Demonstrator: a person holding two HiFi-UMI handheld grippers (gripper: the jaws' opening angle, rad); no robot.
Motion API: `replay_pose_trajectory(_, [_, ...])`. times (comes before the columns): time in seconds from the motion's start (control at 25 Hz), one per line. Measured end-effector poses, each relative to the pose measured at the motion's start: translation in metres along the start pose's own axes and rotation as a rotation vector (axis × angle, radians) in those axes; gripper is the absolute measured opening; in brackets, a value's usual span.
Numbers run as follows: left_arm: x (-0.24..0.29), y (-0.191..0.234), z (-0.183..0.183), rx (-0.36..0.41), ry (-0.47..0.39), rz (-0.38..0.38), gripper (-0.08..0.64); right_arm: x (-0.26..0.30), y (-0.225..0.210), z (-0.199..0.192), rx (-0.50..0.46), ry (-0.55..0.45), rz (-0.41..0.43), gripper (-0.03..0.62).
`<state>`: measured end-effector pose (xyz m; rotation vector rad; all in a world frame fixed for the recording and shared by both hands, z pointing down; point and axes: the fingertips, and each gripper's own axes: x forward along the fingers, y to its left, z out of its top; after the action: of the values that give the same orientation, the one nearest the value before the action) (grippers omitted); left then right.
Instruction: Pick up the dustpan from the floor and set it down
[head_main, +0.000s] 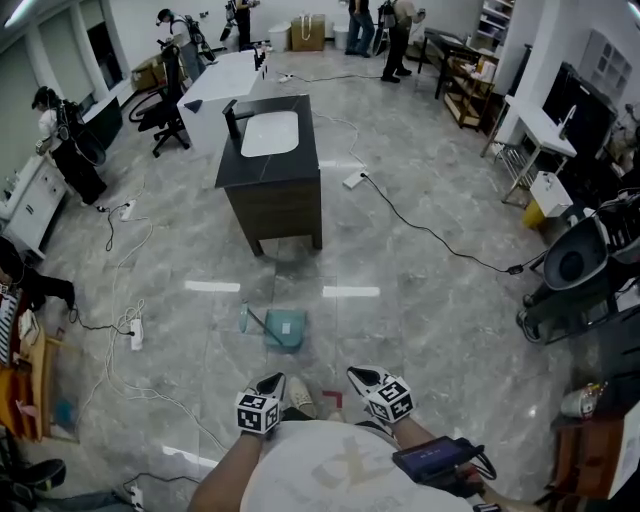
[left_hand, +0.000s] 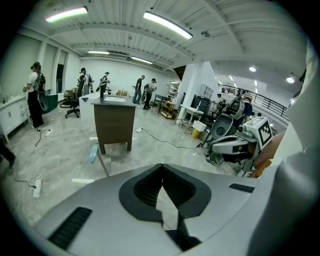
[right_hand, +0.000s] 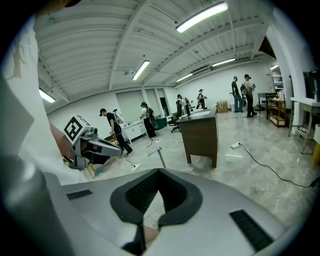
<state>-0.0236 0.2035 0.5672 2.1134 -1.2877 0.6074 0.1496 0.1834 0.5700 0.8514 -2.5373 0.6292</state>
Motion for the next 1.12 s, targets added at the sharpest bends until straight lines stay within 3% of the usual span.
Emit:
replay_pose_trajectory(0.6, [0.044,0.037,0.037,0.002,0.034,-0.027,0.012,0.028,-0.036,0.024,0.046,0.036,-0.062,0.017])
replay_pose_trajectory(1.12, [0.068,0.102,0.067,-0.005,0.07,-0.039,0.012,0.081,-0.051,0.062,0.046,0.06,-0.097,0.017])
